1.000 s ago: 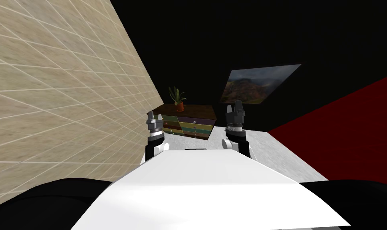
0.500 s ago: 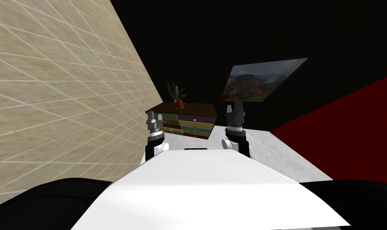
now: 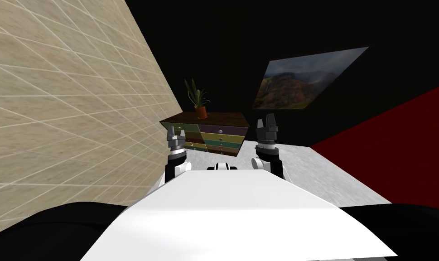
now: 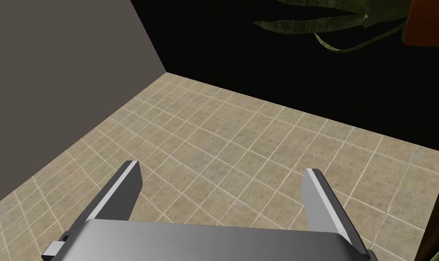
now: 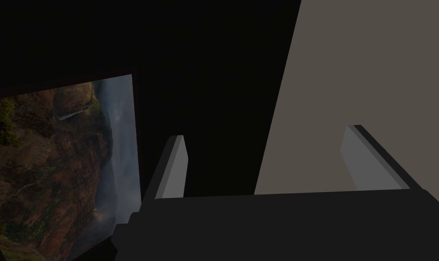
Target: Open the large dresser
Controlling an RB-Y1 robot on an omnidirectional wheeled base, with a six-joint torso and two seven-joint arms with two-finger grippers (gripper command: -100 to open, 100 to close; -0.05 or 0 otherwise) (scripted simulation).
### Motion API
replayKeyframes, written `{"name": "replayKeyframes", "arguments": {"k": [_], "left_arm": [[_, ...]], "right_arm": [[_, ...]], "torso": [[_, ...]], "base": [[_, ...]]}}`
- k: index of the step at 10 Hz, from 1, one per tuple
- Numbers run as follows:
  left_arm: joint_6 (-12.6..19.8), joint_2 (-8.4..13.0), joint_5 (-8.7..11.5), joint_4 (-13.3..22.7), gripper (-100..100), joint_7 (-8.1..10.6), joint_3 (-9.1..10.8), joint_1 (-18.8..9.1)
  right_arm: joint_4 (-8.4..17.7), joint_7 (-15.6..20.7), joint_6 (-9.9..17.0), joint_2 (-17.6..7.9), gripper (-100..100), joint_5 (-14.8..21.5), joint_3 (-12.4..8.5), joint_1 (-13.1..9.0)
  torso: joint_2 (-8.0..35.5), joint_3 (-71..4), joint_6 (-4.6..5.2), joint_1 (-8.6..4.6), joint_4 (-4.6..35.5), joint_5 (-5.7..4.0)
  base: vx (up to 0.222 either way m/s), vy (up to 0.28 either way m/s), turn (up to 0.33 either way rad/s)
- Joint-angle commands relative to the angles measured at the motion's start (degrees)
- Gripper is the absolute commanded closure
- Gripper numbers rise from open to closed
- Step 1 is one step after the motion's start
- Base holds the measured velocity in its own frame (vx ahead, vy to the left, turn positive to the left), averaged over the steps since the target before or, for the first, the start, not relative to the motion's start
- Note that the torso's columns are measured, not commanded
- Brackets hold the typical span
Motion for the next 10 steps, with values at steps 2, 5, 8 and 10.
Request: {"name": "replayKeyframes", "arguments": {"k": [2,5,8,10], "left_arm": [[0.19,4.36,-0.29,2.81,-100,-0.12,-0.21,-0.78],[0.55,6.98,-0.78,7.37,-100,-0.35,-0.56,-2.13],[0.81,7.47,-1.16,10.88,-100,-0.53,-0.84,-3.18],[0.97,7.3,-1.4,13.1,-100,-0.64,-1.01,-3.84]], "right_arm": [[0.01,0.0,0.0,0.0,0,0.0,0.0,0.0],[0.01,0.0,0.0,0.01,0,0.0,0.01,0.01],[0.01,0.0,0.0,0.0,0,0.0,0.0,0.01],[0.01,0.0,0.0,0.0,0,0.0,0.0,0.0]], "torso": [[0.66,-1.39,0.0,-0.06,0.72,-0.02],[0.65,-1.48,0.0,-0.08,0.77,-0.02],[0.83,-1.37,-0.01,0.1,0.82,0.03],[0.82,-1.38,0.0,0.09,0.82,0.02]], "base": [[0.026,-0.05,-0.012],[0.06,-0.082,-0.024],[0.042,-0.073,-0.018],[0.032,-0.052,-0.019]]}}
